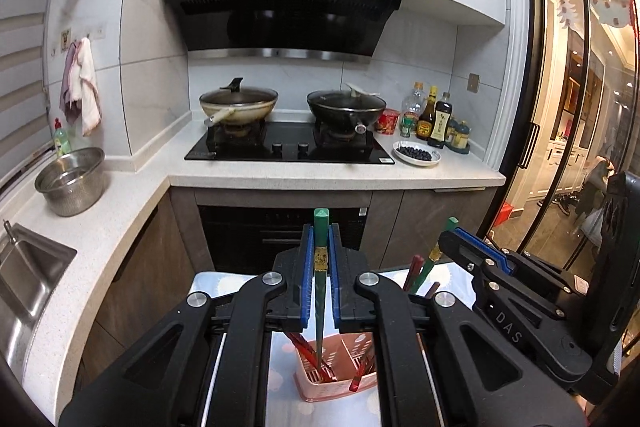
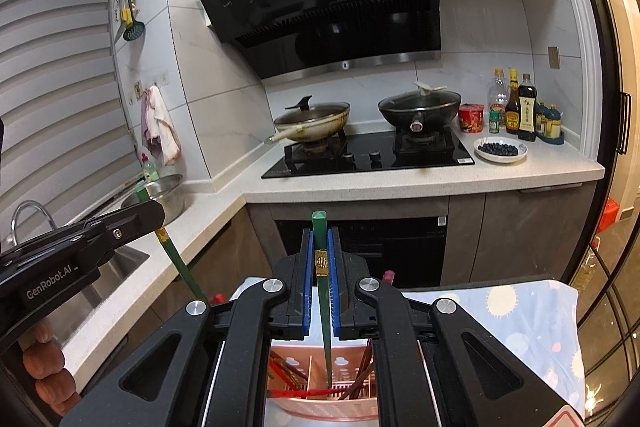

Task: Organize utensils
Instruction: 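Carry both green chopsticks over the pink holder and lower them in, then open both tools and withdraw them from the pink holder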

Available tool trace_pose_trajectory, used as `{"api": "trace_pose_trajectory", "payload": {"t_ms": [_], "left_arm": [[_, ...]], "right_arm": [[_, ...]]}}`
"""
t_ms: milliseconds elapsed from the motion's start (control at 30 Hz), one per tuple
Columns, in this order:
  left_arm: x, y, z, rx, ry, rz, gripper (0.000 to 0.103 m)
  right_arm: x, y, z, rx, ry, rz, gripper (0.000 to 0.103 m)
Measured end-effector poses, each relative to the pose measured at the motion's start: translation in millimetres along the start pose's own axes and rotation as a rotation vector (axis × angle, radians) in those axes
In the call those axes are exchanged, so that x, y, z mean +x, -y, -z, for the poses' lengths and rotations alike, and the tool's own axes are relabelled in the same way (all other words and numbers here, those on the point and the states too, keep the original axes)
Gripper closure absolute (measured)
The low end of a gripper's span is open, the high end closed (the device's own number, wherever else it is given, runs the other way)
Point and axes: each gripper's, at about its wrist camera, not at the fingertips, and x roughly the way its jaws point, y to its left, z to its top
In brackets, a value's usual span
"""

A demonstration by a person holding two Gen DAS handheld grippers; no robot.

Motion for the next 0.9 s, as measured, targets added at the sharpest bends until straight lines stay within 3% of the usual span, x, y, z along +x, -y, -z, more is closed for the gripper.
{"api": "trace_pose_trajectory", "payload": {"t_ms": [300, 433, 533, 600, 900], "left_arm": [[25, -3, 24, -0.002, -0.073, 0.005, 0.096], [36, 2, 40, 0.026, -0.102, -0.048, 0.095], [40, 5, 49, 0.057, -0.110, -0.103, 0.085], [40, 5, 54, 0.050, -0.119, -0.099, 0.080], [36, 10, 65, 0.055, -0.131, -0.109, 0.074]], "right_arm": [[20, -2, 26, -0.009, -0.065, 0.017, 0.096], [27, -2, 43, -0.022, -0.106, 0.027, 0.096], [22, -3, 50, -0.035, -0.095, 0.057, 0.080], [19, -4, 54, -0.045, -0.089, 0.066, 0.077], [4, -3, 69, -0.051, -0.101, 0.069, 0.073]]}}
